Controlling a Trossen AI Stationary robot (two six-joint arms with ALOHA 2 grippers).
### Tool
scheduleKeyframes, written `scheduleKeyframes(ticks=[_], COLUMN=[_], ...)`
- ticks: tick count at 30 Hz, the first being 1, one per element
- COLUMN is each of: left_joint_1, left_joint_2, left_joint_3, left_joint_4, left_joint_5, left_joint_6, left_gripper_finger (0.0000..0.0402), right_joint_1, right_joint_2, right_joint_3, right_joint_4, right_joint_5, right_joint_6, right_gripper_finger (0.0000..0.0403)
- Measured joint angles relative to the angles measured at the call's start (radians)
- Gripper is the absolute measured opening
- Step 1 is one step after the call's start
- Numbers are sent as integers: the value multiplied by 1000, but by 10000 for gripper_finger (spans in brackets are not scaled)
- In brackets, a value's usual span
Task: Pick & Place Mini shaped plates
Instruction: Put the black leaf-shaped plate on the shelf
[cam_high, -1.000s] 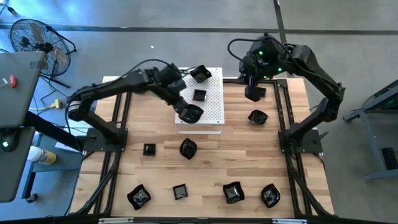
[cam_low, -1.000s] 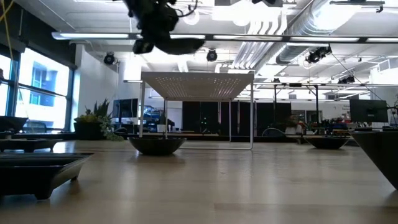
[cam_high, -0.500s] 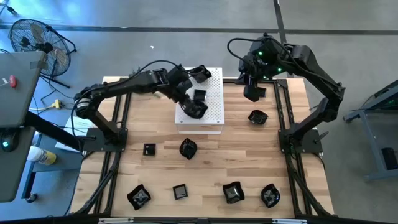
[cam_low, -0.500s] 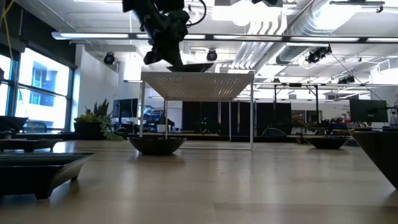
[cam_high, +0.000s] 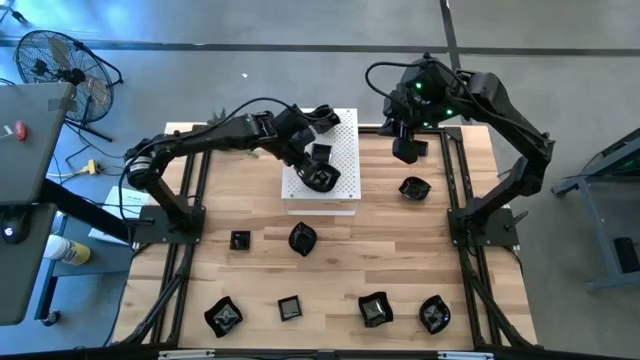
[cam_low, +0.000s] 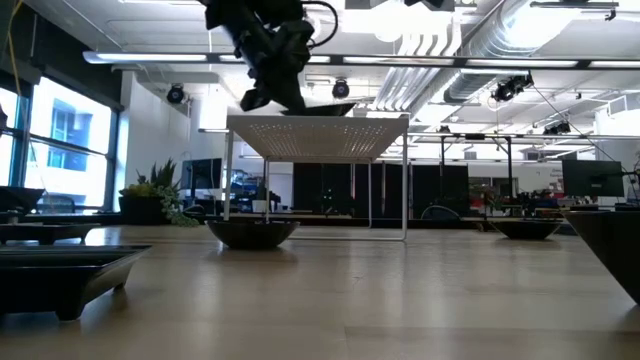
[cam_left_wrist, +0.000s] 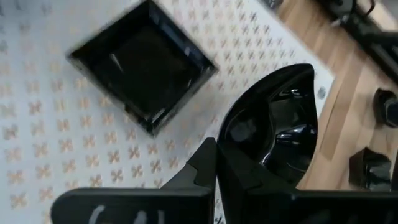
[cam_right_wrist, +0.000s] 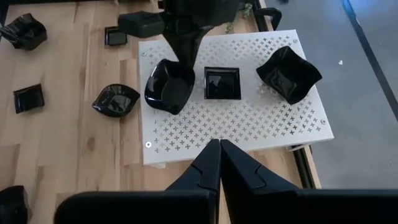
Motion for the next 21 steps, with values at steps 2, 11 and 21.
scheduleKeyframes(ticks=[2, 11, 21], left_joint_1=[0, 0, 1], left_joint_2=[0, -1, -79], left_joint_3=[0, 0, 0], left_joint_4=[14, 24, -1], left_joint_5=[-12, -4, 5], left_joint_6=[0, 24, 109], left_gripper_finger=[7, 52, 64], right_joint_1=[-2, -2, -2], right_joint_2=[0, 0, -3], right_joint_3=[0, 0, 0], right_joint_4=[4, 10, 1], right_joint_5=[0, 0, 20], right_joint_6=[-1, -4, 0], right_gripper_finger=[2, 2, 5])
